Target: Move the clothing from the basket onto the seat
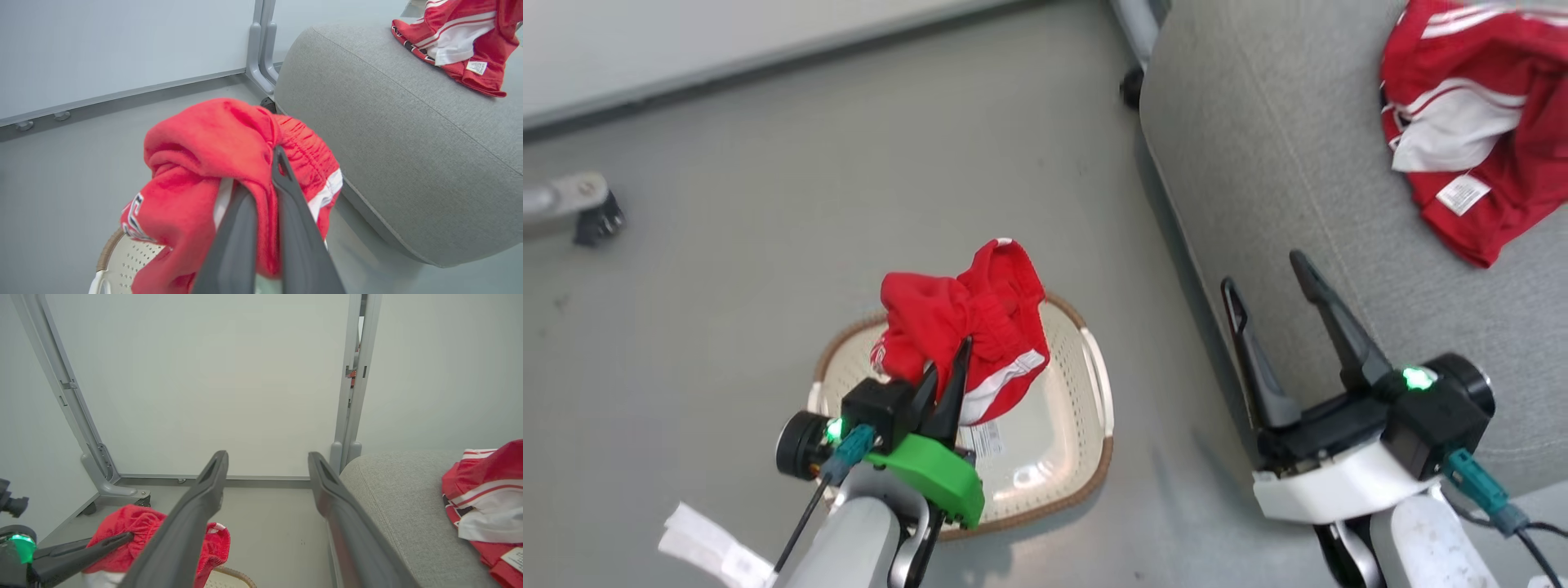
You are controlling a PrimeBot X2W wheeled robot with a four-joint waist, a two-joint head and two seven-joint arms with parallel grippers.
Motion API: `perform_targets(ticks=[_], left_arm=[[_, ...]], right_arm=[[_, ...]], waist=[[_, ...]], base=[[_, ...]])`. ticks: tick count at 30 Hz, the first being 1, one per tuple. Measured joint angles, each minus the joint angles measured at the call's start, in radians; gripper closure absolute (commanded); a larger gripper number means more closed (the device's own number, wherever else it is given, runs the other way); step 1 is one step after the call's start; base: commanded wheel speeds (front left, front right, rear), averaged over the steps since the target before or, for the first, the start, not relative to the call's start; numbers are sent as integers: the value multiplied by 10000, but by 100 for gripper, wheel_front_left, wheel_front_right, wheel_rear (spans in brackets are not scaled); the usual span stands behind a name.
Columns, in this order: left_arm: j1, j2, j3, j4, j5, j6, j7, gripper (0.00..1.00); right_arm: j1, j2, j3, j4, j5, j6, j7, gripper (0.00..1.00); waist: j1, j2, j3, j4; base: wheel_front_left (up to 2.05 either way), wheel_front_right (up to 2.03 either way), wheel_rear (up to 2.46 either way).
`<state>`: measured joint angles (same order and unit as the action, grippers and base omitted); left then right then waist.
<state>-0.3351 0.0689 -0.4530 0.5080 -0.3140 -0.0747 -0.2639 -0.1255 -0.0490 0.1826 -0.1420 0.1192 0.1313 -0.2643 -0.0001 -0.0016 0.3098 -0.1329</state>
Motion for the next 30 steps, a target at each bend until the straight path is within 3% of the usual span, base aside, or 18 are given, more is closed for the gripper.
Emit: perform_targets(ticks=[15,23,30], left_arm=[[1480,-94,652,-2531,918,25,0,100],[1543,-130,251,-3135,1093,-123,0,100],[1512,-155,-387,-3453,1229,-221,0,100]], right_arm=[[1528,-12,199,539,-167,0,0,0],[1665,-303,543,807,-236,0,0,0],[1114,-976,1413,1264,-596,0,2,0]], waist=[[0,0,-2901,99],[-1,0,-3138,228],[0,0,-2945,361]], base=[[0,0,0],[0,0,0],[0,0,0]])
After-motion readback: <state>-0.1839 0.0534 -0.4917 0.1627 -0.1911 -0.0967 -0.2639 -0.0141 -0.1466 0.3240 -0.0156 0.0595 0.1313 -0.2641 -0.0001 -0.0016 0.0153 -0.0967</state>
